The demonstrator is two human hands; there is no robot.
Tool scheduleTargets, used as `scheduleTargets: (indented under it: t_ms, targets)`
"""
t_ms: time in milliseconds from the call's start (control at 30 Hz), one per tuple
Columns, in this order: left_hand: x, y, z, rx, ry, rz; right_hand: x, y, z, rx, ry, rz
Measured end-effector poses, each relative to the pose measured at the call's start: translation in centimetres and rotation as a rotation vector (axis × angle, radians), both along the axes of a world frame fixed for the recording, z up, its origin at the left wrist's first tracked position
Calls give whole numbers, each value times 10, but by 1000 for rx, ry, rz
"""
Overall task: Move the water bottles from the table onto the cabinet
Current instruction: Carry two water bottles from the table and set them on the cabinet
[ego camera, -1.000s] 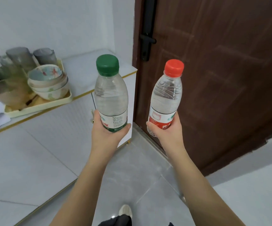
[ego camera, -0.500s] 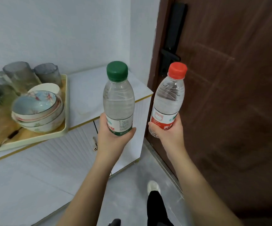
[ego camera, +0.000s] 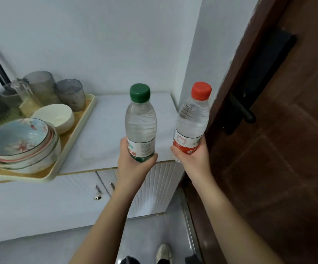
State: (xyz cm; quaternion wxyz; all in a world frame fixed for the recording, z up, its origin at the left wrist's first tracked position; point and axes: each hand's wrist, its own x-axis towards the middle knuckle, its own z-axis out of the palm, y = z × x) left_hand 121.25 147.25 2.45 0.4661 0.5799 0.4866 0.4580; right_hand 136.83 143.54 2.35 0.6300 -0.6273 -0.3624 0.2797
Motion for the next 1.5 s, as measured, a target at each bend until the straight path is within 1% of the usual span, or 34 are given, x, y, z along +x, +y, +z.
scheduleTargets:
  t_ms: [167,367,567,800,900,1033,1200,1367,1500]
  targets:
    - [15,25,-2,-35,51,42,11,33,-12,-28,-19,39]
    - [23,53,-12,-43,89,39,17,61,-22,-52,-27,11]
    - [26,73,-21,-44,92,10,22,80,-31,-74,-21,-2]
    - [27,90,-28,-29,80,-25,25,96,-35,-83,-29,70]
    - [23,93,-31,-9,140,-53,30,99,-36,-98,-38,111]
    - [7,95,-39,90,334,-85,41,91,-41,-148,-78,168]
    - [4,103,-37,76,388,-101,47,93,-47,-173,-63,121]
    - [23,132,-31,78,372,-112,49,119,-45,-156,-150,65]
    - [42,165,-32,79,368,-99,56,148,-37,-165,-330,-14]
